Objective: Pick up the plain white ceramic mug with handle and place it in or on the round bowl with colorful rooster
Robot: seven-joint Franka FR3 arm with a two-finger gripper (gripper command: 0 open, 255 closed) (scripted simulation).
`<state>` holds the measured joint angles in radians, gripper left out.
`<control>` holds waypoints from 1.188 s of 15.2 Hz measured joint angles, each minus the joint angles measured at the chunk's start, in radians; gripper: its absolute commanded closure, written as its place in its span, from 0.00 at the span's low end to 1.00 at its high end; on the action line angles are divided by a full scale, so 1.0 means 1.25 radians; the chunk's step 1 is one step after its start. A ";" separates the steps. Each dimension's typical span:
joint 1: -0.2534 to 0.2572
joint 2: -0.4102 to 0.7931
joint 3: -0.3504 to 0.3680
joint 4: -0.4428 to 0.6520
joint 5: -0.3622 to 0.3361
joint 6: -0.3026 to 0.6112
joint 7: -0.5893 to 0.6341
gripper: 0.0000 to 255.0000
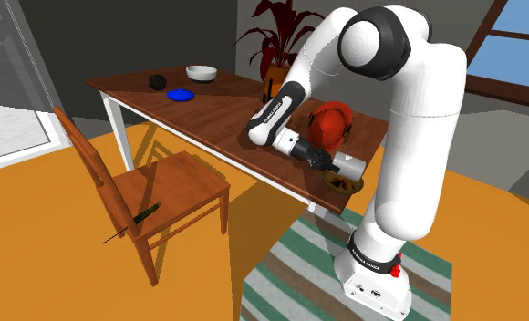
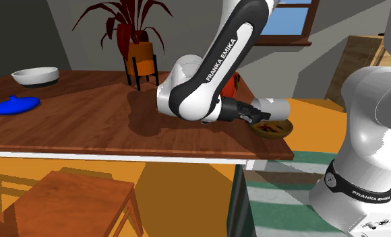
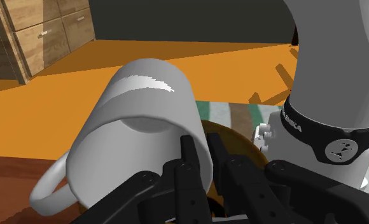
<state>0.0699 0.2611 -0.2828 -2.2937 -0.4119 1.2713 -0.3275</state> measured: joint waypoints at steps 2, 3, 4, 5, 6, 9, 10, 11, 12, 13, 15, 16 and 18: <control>0.000 0.000 0.000 0.000 0.000 0.001 0.000 1.00; 0.000 0.000 0.000 0.000 0.000 0.001 0.000 1.00; 0.000 0.000 0.000 0.000 0.000 0.001 0.000 0.00; 0.000 0.001 0.000 0.000 0.000 0.001 0.000 0.00; 0.000 0.001 0.000 0.000 0.000 0.002 0.000 0.00; 0.000 0.001 0.000 0.000 0.000 0.002 0.000 0.00; 0.000 0.001 0.000 0.000 0.000 0.002 0.000 0.00; 0.001 0.011 0.002 0.017 0.004 -0.005 -0.003 0.00; 0.005 0.023 0.006 0.042 0.012 -0.019 -0.005 0.00; 0.007 0.035 0.008 0.070 0.015 -0.035 -0.011 0.00; 0.012 0.055 0.014 0.113 0.025 -0.059 -0.016 0.00; 0.013 0.062 0.015 0.123 0.027 -0.062 -0.017 0.00; 0.013 0.066 0.016 0.129 0.029 -0.065 -0.018 0.00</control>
<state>0.0864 0.3430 -0.2629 -2.1324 -0.3761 1.1904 -0.3497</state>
